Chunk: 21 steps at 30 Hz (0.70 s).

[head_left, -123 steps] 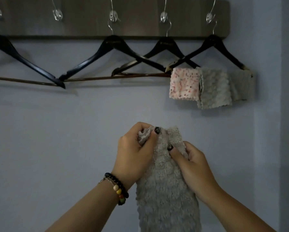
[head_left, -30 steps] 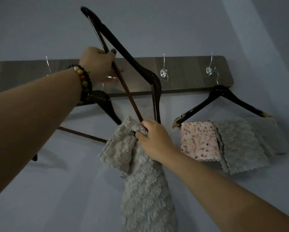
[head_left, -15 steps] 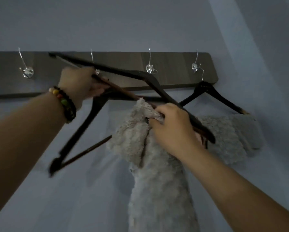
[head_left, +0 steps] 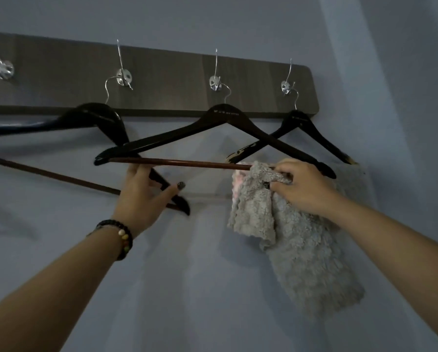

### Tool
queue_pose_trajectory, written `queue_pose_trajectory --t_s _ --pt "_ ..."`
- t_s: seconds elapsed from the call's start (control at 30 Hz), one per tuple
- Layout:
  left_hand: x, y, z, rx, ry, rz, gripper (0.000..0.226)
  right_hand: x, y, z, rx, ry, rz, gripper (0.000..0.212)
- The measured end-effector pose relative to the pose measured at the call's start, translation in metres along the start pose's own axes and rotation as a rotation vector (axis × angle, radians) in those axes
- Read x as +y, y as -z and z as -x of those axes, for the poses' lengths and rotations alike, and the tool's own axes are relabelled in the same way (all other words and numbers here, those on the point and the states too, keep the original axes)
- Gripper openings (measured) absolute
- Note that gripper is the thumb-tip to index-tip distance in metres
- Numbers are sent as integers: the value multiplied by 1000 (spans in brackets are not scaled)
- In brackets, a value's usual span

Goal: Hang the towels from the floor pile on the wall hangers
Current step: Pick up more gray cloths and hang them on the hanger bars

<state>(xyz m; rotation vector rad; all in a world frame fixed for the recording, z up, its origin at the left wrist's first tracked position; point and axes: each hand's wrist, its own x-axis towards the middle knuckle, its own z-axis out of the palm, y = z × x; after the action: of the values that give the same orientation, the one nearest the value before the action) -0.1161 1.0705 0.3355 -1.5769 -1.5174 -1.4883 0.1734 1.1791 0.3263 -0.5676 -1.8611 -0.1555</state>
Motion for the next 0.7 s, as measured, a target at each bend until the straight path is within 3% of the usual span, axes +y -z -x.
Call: queue_pose_trajectory --t_s 0.3,0.43,0.5,0.57,0.63,0.7 --pt "-28 12 9 -60 -397 -543 63 15 -6 -5 14 -7 -26 19" --pt "-19 10 22 -26 -488 -418 54 17 -8 -4 27 -9 -48 20" --pt "0 5 32 -48 -324 -128 53 17 -8 -2 35 -7 -75 22" --pt "25 -3 38 -145 -32 220 56 19 -7 1 27 -21 -119 25" --pt "45 -16 35 -239 202 487 46 22 -7 4 2 -33 -171 30" --pt "60 -28 27 -235 380 652 34 24 -7 6 -12 -42 -202 33"
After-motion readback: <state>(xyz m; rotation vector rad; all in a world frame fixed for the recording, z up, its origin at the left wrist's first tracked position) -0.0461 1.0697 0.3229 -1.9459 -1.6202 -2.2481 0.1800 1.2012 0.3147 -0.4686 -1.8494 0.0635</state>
